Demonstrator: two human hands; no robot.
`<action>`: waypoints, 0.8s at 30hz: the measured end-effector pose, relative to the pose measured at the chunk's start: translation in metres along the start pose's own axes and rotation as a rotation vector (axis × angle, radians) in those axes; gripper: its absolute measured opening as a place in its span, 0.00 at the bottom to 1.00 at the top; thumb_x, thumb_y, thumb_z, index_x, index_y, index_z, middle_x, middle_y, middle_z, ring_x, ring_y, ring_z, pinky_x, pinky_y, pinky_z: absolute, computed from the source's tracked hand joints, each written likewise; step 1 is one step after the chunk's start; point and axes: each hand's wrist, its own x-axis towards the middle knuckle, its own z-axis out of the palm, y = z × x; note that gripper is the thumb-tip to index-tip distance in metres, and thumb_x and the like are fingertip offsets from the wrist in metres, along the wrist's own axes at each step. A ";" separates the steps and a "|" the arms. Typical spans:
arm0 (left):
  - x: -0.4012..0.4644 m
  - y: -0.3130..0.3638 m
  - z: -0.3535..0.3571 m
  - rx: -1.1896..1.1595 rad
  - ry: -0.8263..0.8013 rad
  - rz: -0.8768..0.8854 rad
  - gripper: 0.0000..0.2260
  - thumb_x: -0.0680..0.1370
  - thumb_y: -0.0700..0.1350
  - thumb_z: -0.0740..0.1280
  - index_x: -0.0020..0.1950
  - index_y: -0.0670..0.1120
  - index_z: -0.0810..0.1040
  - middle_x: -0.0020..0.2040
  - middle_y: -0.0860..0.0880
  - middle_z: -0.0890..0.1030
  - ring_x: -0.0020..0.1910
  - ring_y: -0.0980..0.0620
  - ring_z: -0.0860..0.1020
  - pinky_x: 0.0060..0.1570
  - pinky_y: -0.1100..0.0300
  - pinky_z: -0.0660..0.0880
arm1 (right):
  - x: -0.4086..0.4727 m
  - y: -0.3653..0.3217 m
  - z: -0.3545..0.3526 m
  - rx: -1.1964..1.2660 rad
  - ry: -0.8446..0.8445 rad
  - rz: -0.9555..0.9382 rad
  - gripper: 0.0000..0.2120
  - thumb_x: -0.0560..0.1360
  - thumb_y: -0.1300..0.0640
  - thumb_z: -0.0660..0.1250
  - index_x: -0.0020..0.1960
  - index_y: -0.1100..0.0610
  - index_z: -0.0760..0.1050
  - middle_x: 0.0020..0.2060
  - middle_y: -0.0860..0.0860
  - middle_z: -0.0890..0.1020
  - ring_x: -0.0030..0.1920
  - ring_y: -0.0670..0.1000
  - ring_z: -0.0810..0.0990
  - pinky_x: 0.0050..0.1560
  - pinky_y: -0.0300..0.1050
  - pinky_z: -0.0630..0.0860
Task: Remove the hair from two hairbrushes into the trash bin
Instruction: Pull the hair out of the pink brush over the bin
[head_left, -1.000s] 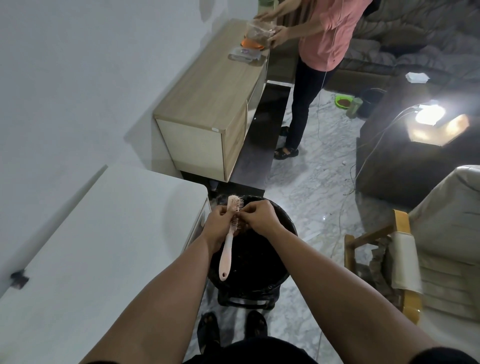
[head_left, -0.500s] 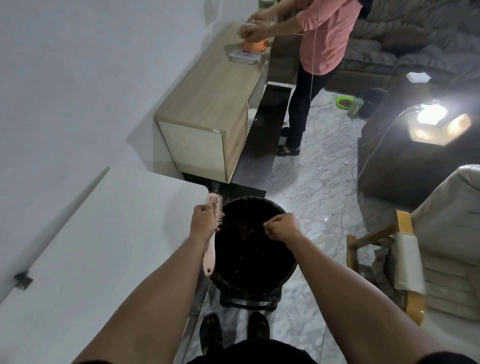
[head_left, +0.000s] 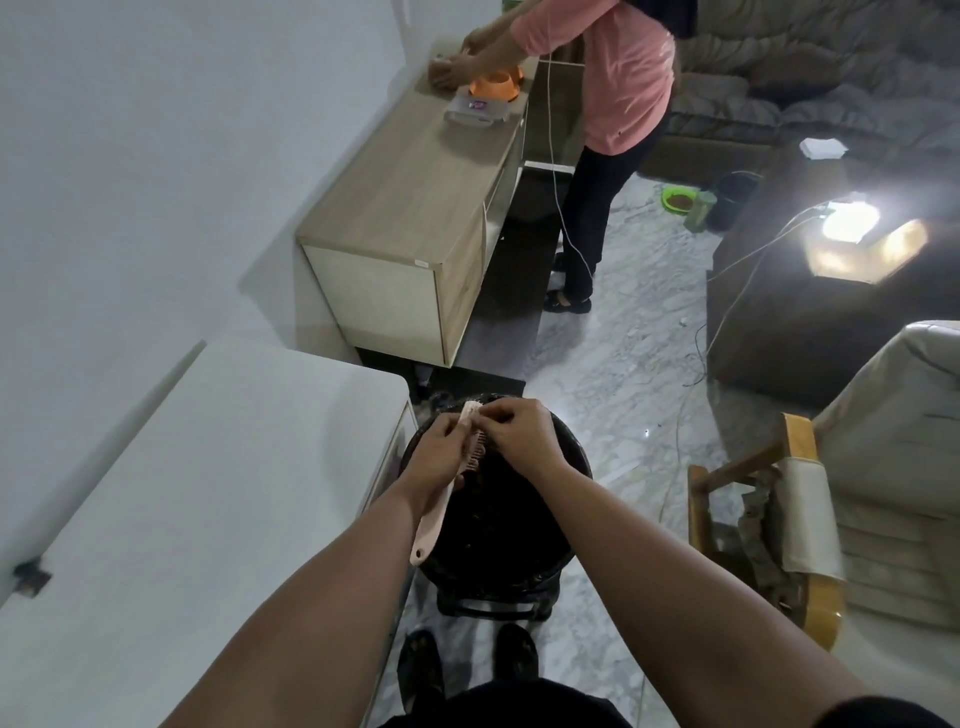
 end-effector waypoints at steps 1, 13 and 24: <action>-0.001 0.001 0.000 0.005 -0.018 -0.002 0.13 0.86 0.56 0.60 0.62 0.51 0.79 0.58 0.42 0.85 0.57 0.44 0.84 0.49 0.50 0.82 | 0.000 0.000 -0.002 -0.015 0.008 0.016 0.06 0.74 0.52 0.77 0.49 0.51 0.89 0.41 0.46 0.89 0.43 0.43 0.86 0.51 0.42 0.82; -0.001 -0.003 -0.022 0.164 0.058 -0.026 0.13 0.87 0.54 0.57 0.65 0.49 0.74 0.58 0.42 0.81 0.53 0.44 0.81 0.44 0.52 0.79 | 0.004 0.019 -0.023 -0.450 -0.263 0.108 0.05 0.78 0.57 0.71 0.45 0.56 0.85 0.39 0.50 0.85 0.41 0.51 0.83 0.45 0.44 0.76; 0.002 0.007 -0.026 0.080 0.028 -0.058 0.13 0.87 0.54 0.56 0.66 0.52 0.75 0.60 0.40 0.83 0.49 0.46 0.81 0.32 0.61 0.74 | 0.000 0.014 -0.026 -0.172 -0.011 0.059 0.11 0.76 0.56 0.71 0.57 0.51 0.86 0.49 0.49 0.87 0.48 0.50 0.84 0.55 0.44 0.80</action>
